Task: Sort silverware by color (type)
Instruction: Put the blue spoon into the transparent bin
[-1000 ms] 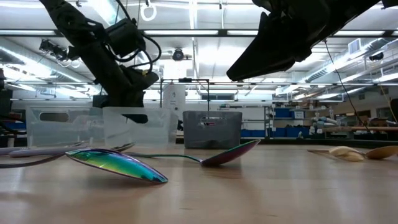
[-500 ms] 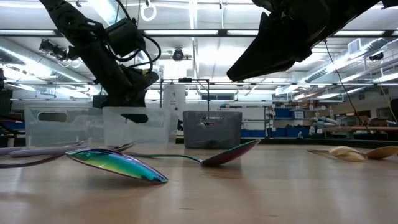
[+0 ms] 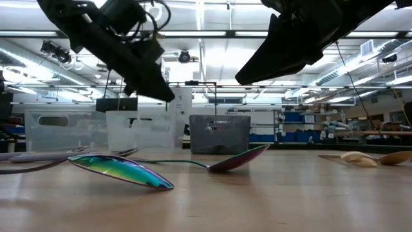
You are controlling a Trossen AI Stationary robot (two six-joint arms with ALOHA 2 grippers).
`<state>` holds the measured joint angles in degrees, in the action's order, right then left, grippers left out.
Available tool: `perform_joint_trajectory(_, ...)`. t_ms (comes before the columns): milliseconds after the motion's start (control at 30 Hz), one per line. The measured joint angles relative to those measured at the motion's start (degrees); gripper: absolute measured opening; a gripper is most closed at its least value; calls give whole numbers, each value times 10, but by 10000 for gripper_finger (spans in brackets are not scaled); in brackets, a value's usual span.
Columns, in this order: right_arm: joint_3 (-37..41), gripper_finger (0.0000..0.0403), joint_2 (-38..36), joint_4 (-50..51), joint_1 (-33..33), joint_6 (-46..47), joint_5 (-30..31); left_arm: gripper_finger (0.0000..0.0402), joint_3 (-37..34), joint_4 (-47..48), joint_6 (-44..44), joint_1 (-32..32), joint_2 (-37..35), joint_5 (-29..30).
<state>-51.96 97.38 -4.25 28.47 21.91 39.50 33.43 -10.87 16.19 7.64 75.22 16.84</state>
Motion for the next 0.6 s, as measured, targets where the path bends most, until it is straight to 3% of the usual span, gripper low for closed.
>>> perform_joint_trajectory(267, 0, 132, 0, 21, 0, 0, 13, 110, 0, -88, -238, -104, 0, -1)
perform_joint_trajectory(367, 0, 132, 0, 46, 0, 2, 29, 110, 1, -91, -244, -138, 0, -3)
perform_joint_trajectory(600, 0, 132, 0, 93, -1, 24, 56, 103, 90, 59, -199, -202, 59, -16)
